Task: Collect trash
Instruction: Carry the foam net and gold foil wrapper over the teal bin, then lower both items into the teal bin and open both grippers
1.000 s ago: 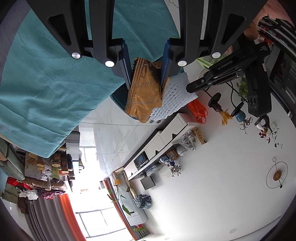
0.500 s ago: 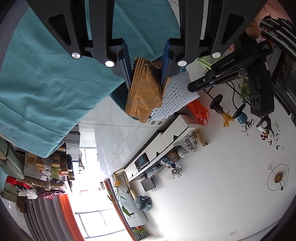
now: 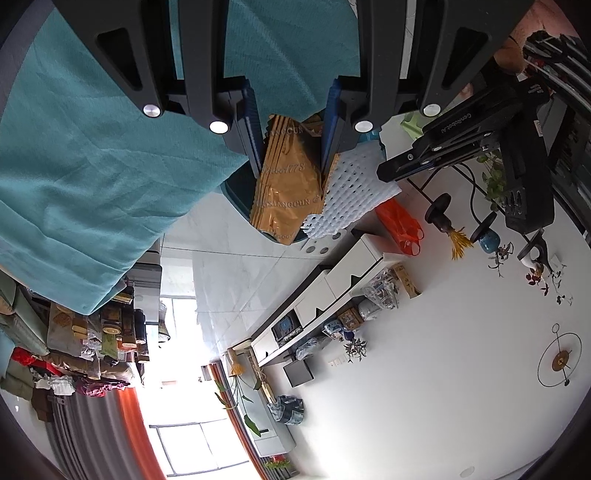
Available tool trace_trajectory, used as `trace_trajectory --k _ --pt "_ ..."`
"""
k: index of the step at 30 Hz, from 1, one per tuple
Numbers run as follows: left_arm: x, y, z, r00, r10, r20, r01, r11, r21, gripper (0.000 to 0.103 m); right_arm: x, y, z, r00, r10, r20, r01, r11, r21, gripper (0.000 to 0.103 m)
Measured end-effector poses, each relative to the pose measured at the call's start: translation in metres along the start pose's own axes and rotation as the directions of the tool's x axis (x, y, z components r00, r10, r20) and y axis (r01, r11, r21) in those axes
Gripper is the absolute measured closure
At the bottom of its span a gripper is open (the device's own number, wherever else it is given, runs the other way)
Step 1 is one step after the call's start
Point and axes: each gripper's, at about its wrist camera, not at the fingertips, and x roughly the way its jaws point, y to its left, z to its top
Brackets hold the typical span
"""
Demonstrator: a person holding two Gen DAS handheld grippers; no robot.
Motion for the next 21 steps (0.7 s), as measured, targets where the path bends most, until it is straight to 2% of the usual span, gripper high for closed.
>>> trace_trajectory --k 21 --pt "0.021 0.001 0.0 0.999 0.019 -0.03 -0.019 1.0 -0.008 0.091 0.024 0.009 0.005 0.999 -0.024 -0.042 0.023 0.999 -0.023 0.075"
